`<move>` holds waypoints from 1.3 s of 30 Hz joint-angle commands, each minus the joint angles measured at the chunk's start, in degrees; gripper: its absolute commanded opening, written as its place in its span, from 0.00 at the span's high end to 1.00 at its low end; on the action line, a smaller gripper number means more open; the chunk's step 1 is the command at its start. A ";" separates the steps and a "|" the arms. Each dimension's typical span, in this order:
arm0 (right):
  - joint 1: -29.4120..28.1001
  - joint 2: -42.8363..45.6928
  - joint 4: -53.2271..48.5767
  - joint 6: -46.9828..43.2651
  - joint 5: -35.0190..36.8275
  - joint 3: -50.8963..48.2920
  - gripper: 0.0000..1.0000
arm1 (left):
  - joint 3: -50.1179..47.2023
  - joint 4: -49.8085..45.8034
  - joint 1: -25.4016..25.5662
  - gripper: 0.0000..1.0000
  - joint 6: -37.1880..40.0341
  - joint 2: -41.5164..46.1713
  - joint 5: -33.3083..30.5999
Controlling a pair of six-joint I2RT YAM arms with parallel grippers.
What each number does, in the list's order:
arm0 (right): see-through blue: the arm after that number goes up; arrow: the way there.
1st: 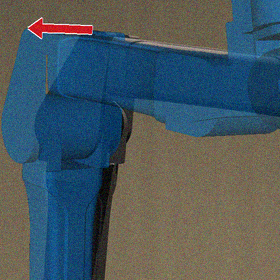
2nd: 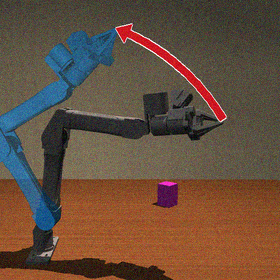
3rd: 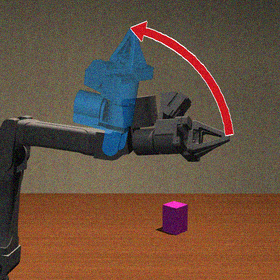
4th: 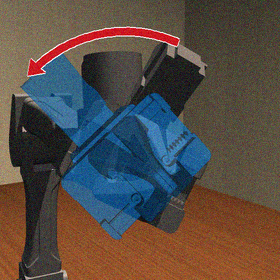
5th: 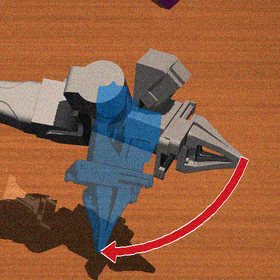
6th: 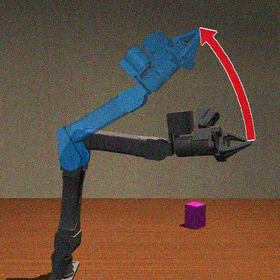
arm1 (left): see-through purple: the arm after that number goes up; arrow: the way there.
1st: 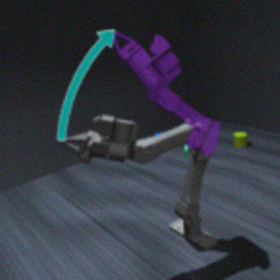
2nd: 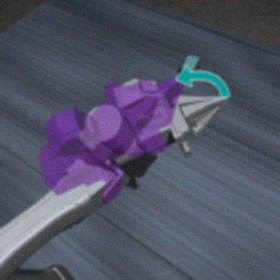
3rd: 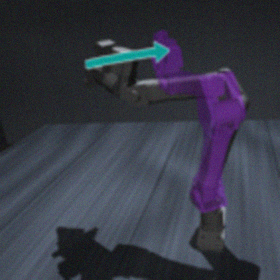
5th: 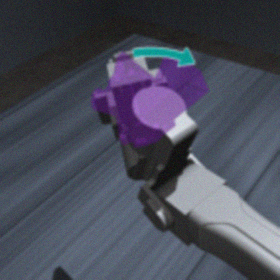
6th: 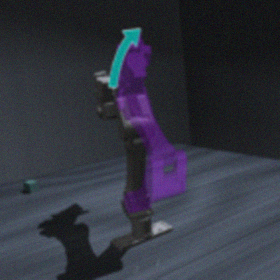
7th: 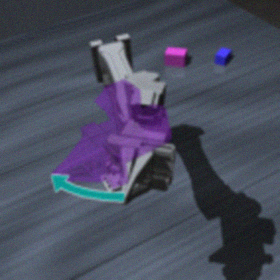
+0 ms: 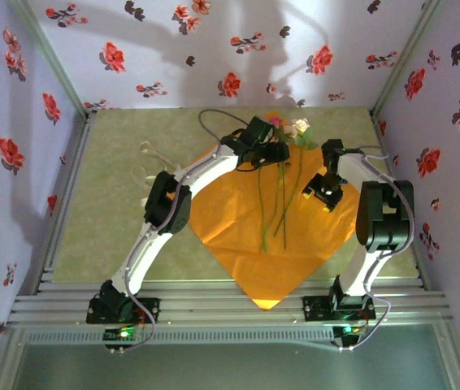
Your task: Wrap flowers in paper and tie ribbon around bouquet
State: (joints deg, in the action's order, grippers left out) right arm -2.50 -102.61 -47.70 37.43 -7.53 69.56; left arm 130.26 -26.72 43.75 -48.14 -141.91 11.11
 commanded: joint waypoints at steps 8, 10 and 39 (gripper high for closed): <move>-0.42 5.12 0.17 0.20 1.46 -1.81 0.40 | -31.93 -3.34 -11.44 0.43 -6.83 26.22 -4.95; -1.12 5.47 0.21 0.45 1.64 -1.80 0.41 | -38.19 -1.95 -15.08 0.50 -9.28 28.41 -3.62; -1.89 -9.19 -0.62 0.63 2.49 3.61 0.51 | -68.45 7.62 -48.60 0.70 -13.92 37.49 -3.20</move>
State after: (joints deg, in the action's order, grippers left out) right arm -4.60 -108.77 -48.60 38.96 -5.93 70.72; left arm 61.65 -18.00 -3.38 -62.67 -104.55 9.56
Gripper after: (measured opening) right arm 0.499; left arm 0.303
